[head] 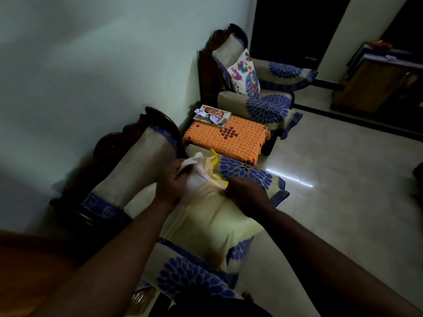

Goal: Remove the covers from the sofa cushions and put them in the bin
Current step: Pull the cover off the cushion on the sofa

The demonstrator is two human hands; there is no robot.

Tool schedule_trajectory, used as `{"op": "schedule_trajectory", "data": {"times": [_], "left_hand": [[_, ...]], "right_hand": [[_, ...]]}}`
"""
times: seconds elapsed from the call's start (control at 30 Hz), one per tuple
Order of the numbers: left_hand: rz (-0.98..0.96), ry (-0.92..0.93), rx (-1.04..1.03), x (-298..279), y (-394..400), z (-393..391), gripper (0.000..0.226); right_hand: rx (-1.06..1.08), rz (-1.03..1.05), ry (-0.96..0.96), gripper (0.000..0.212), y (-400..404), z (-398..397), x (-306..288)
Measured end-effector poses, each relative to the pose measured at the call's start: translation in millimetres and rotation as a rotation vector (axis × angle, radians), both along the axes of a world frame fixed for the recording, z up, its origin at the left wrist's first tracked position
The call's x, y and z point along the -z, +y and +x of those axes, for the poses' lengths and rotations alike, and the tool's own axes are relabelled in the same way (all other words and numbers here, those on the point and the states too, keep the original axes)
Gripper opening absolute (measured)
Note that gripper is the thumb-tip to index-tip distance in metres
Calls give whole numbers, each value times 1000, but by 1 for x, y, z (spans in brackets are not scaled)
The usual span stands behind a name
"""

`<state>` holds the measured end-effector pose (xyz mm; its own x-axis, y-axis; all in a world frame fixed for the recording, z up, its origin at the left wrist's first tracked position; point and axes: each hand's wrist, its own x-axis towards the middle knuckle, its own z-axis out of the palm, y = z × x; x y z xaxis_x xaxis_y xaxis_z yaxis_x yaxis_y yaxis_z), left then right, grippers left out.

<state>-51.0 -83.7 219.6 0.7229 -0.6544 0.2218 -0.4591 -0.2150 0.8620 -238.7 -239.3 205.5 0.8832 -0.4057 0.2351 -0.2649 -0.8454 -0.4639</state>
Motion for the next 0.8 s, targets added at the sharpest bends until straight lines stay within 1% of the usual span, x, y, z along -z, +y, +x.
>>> {"op": "schedule_trajectory", "data": {"times": [0.07, 0.1, 0.17, 0.27, 0.3, 0.33, 0.37, 0.4, 0.47, 0.5, 0.57, 0.63, 0.7, 0.73, 0.8], "left_hand": [[5, -46, -92, -7, 4, 7, 16], [11, -60, -104, -8, 5, 10, 16], [10, -44, -90, -7, 6, 13, 17], [-32, 20, -27, -10, 6, 13, 20], [-44, 38, -33, -14, 6, 15, 26], [-62, 48, -46, -17, 7, 19, 29], [-91, 60, -57, -20, 9, 24, 27], [-122, 78, -60, -22, 11, 29, 25], [-128, 67, -83, -27, 13, 37, 27], [-109, 32, -111, -29, 12, 39, 29], [-79, -28, -180, -30, 11, 44, 29], [-54, -59, -257, -31, 17, 54, 27], [-55, -14, -361, -27, 30, 74, 26], [-57, 13, -404, -27, 36, 83, 27], [-31, 14, -418, -32, 40, 88, 35]], "right_hand": [[-20, 25, 54, 24, -1, -2, -1], [-30, 18, 85, 24, -1, -1, -1], [-28, 43, 125, 26, -1, 3, -2], [-29, 34, 95, 32, -8, 8, 0], [7, 14, 109, 42, -13, 7, 4], [73, -4, 161, 58, -18, 3, 7], [135, -35, 212, 72, -24, -1, 13], [168, -74, 242, 76, -28, -5, 16], [133, -194, 178, 62, -32, -8, 16], [94, -276, 112, 54, -33, -7, 16], [48, -386, 8, 47, -28, -8, 15], [21, -434, -32, 43, -26, -13, 9], [13, -451, -54, 40, -31, -21, 4], [18, -455, -57, 38, -33, -27, 1], [9, -448, -67, 36, -35, -33, 1]]}}
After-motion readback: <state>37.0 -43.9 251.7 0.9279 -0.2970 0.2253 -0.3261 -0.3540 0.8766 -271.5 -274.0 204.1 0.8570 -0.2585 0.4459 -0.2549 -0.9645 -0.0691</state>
